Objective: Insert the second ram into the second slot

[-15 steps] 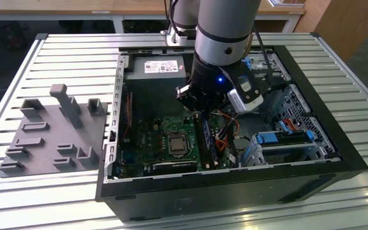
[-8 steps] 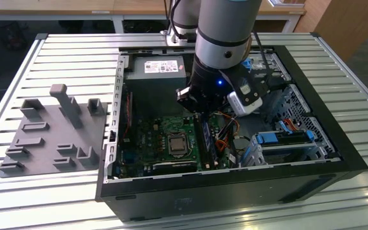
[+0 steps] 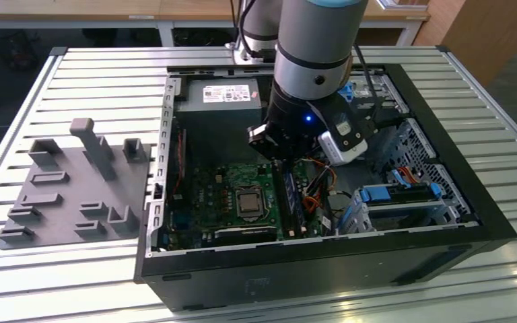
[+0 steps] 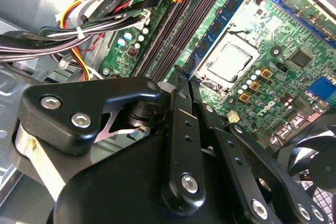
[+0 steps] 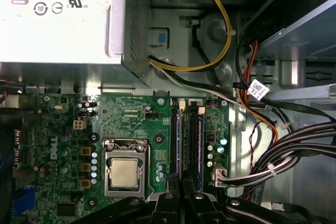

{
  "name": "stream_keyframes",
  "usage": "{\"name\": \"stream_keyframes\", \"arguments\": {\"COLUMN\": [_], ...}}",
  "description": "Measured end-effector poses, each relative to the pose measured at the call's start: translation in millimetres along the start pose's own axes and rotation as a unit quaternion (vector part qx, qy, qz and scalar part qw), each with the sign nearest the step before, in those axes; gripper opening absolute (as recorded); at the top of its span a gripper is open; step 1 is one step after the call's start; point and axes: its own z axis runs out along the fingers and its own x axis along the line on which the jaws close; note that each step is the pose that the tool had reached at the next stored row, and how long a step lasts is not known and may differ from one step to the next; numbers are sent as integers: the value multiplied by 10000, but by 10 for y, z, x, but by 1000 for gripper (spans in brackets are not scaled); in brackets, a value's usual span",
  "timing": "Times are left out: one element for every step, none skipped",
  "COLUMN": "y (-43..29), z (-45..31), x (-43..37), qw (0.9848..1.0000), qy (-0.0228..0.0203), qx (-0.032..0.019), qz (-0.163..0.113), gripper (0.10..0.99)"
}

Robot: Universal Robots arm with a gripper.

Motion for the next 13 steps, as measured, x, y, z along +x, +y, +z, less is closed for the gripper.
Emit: {"name": "stream_keyframes", "arguments": {"y": [0,0,-1,-1,-1,-1,-2,-2,-2,-2,-3,-3,-3], "z": [5,11,18,24,31,37,42,48,54,60,66,72,77], "x": [0,0,0,-1,-1,-1,-1,-1,-1,-1,-1,-1,-1], "qw": [10000,10000,10000,10000,10000,10000,10000,10000,10000,10000,10000,10000,10000], "qy": [0,0,0,0,0,0,0,-1,-1,-1,-1,-1,-1], "qx": [0,0,1,2,2,3,3,3,4,4,4,4,4], "qz": [1,1,1,2,5,9,13,17,20,22,23,23,24], "gripper": [137,137,137,137,137,137,137,137,137,137,137,137,137]}}
